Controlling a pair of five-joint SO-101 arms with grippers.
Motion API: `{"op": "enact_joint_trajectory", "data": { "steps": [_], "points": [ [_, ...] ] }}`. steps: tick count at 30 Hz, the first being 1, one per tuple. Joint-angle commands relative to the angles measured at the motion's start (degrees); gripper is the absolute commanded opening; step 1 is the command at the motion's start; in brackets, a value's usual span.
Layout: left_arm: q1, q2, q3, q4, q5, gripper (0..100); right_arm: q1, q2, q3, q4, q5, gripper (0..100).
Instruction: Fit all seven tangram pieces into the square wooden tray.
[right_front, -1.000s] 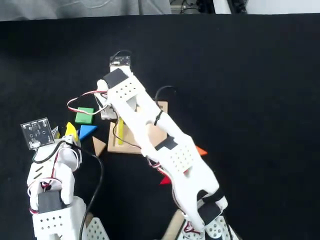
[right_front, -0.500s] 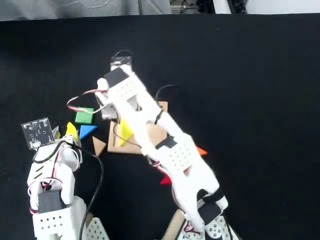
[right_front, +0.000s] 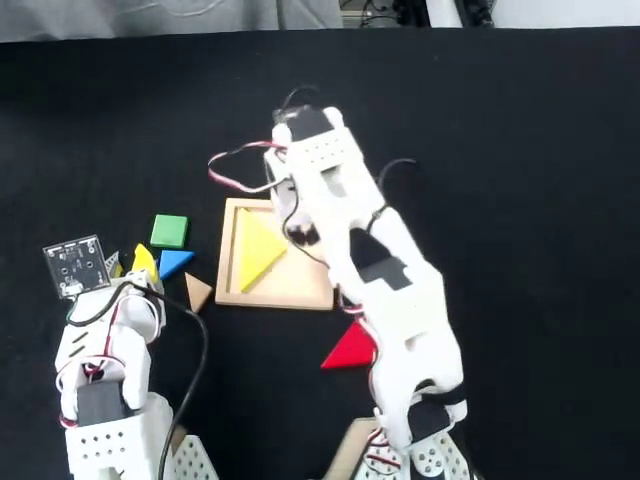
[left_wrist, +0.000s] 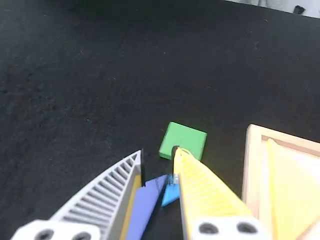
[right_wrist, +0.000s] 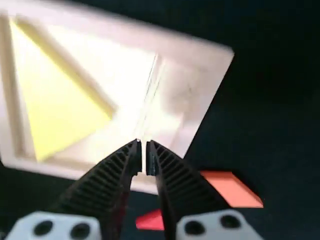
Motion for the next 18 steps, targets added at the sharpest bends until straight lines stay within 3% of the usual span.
{"op": "enact_joint_trajectory", "data": {
  "steps": [1, 18],
  "points": [
    [2.1, -0.4, 0.1, -0.4, -0.3, 12, -3.3, -5.0, 3.9, -2.3, 1.7, 1.1],
    [2.4, -0.4, 0.1, -0.4, -0.3, 12, -1.5, 2.3, 2.8, -9.4, 1.9, 1.1]
  ]
}}
